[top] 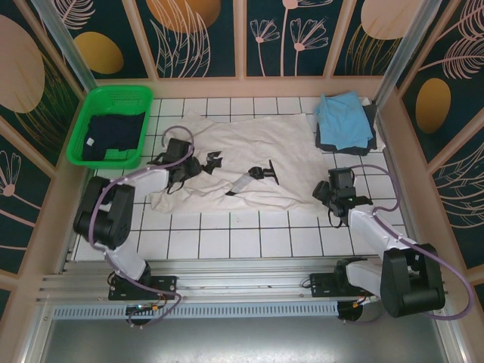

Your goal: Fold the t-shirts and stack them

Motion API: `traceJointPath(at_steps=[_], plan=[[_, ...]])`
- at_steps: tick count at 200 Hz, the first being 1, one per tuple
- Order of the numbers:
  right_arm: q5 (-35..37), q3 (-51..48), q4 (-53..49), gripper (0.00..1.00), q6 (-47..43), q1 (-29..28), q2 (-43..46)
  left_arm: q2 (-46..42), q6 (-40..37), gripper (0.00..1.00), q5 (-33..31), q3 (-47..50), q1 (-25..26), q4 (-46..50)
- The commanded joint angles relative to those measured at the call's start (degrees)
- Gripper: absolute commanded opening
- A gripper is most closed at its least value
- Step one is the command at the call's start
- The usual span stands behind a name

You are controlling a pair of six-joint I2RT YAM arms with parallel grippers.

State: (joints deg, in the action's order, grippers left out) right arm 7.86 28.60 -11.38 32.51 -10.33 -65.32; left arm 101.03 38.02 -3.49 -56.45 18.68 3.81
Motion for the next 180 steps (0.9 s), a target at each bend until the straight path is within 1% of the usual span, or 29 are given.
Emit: traceJointPath(at_steps=[1,27,37,59,73,90,110,121,141,159,180], plan=[[0.1,-1.5,0.3,0.62,3.0,0.5,0.1,5.4,-2.2,0.41,-4.3,-6.1,0.1,3.3],[0.1,-2.1,0.6,0.62,2.6,0.9,0.5,10.0,-3.4,0.35,-7.2,-10.9,0.2,5.8],[-0.1,-2.0,0.6,0.62,2.3,1.2,0.5,11.0,-3.5,0.3,-7.5,-11.8,0.2,6.0],[-0.6,-2.0,0.7,0.62,1.8,1.9,0.7,11.9,-3.4,0.24,-8.4,-12.6,0.1,7.0],[-0.6,-2.0,0.7,0.63,1.5,2.4,0.8,11.7,-3.1,0.24,-8.8,-12.5,0.2,7.7],[-0.5,-2.0,0.3,0.64,1.2,3.0,1.1,11.1,-2.2,0.28,-9.6,-11.9,0.2,8.9],[-0.4,-2.1,0.5,0.63,0.6,3.8,1.3,10.3,-1.8,0.3,-8.3,-10.3,0.2,8.4],[-0.5,-2.2,0.7,0.62,0.1,4.4,1.3,10.2,-1.9,0.3,-7.2,-9.9,0.2,8.4],[-0.9,-2.2,0.6,0.62,-0.3,5.0,1.1,10.0,-2.1,0.23,-6.4,-9.5,0.4,7.9],[-0.8,-2.2,0.1,0.62,0.0,5.1,1.5,9.7,-2.1,0.14,-7.0,-9.9,0.3,8.8],[-1.2,-2.3,-0.5,0.61,0.4,5.1,2.7,7.9,-2.2,0.09,-8.3,-10.6,0.3,10.2]])
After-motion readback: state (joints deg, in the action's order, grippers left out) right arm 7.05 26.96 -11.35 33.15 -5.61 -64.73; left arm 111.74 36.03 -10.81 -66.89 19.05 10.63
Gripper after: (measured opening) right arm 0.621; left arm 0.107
